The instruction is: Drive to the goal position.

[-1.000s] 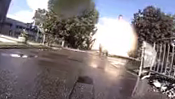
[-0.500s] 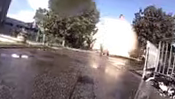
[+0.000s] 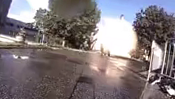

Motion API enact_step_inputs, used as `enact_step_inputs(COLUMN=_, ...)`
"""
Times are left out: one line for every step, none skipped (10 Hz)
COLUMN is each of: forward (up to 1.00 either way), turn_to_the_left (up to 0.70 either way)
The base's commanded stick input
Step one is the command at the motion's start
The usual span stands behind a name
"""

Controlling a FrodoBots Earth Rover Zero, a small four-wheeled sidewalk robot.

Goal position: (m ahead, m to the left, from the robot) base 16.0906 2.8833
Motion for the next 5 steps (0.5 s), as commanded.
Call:
enact_step_inputs(forward=0.5, turn_to_the_left=0.0)
enact_step_inputs(forward=0.5, turn_to_the_left=0.0)
enact_step_inputs(forward=0.5, turn_to_the_left=0.0)
enact_step_inputs(forward=0.5, turn_to_the_left=0.0)
enact_step_inputs(forward=0.5, turn_to_the_left=0.0)
